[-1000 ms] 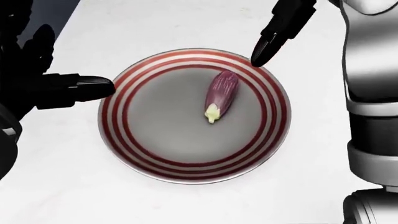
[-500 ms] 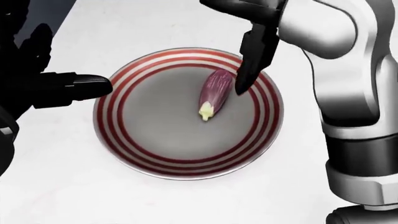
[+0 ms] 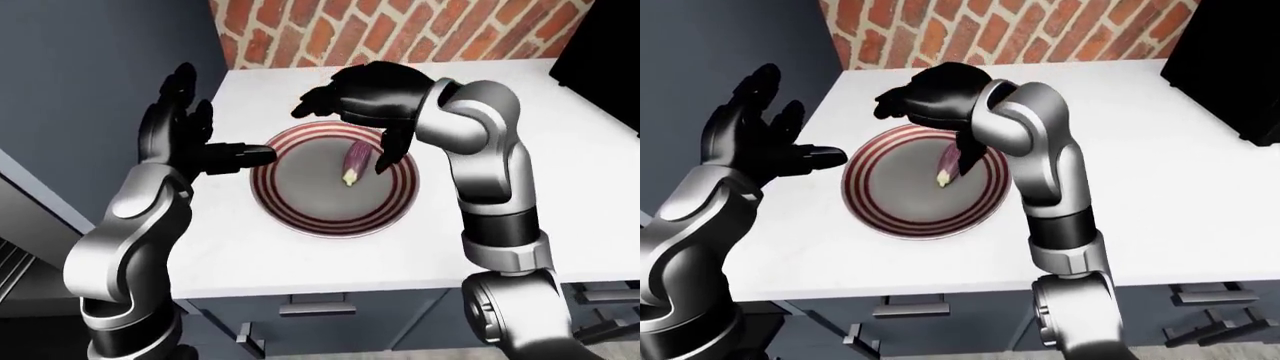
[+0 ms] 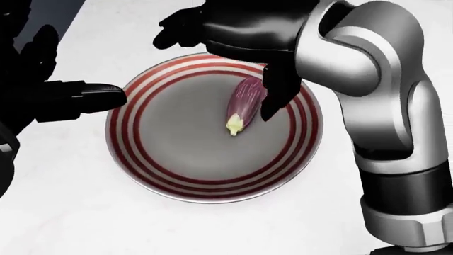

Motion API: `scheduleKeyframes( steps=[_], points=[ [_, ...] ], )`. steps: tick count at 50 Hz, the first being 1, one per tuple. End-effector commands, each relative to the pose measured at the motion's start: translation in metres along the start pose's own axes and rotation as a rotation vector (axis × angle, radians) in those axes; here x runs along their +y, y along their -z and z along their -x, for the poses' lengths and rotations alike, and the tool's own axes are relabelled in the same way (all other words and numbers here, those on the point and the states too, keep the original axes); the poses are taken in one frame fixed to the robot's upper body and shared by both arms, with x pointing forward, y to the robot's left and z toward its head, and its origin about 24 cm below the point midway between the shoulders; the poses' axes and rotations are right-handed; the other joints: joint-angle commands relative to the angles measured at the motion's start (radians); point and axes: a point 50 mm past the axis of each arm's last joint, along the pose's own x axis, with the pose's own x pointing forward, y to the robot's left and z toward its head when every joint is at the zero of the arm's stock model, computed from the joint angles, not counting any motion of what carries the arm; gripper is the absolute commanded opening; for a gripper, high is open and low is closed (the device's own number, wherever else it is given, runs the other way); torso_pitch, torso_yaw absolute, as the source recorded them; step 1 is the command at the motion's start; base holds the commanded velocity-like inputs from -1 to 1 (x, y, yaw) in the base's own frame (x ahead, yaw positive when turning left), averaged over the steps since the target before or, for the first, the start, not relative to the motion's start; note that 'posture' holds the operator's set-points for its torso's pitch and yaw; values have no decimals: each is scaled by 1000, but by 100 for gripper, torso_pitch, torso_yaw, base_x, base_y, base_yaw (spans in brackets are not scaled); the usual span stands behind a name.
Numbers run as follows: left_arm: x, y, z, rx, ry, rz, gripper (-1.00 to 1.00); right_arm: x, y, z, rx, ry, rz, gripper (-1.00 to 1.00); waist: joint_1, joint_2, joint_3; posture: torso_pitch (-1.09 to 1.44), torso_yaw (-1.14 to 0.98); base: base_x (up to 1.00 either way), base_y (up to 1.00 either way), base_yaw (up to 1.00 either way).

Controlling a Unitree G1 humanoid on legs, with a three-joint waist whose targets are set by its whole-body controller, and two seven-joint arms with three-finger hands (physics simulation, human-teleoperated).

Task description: Place the eggplant on the rack of the oven.

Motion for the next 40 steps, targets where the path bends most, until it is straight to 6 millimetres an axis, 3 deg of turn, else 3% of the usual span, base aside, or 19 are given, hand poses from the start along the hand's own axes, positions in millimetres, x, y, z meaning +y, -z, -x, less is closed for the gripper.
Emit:
scheduleKeyframes(
  steps=[1, 16, 20, 40],
  points=[
    [-1, -16, 2, -86, 5, -1, 100, -15, -2, 6, 0, 55, 43, 55, -1, 3, -28, 0, 0, 0, 0, 0],
    [-1, -14, 2, -84, 7, -2, 100, -8, -4, 3, -11, -32, 91, 55, -3, 4, -29, 0, 0, 0, 0, 0],
    [-1, -14, 1, -84, 7, -1, 100, -6, -2, 1, -11, -50, 100, 45, -4, 4, -30, 0, 0, 0, 0, 0],
    [0, -15, 2, -85, 6, 0, 100, 6, 1, -11, -23, -96, 159, 49, -5, 6, -30, 0, 0, 0, 0, 0]
  ],
)
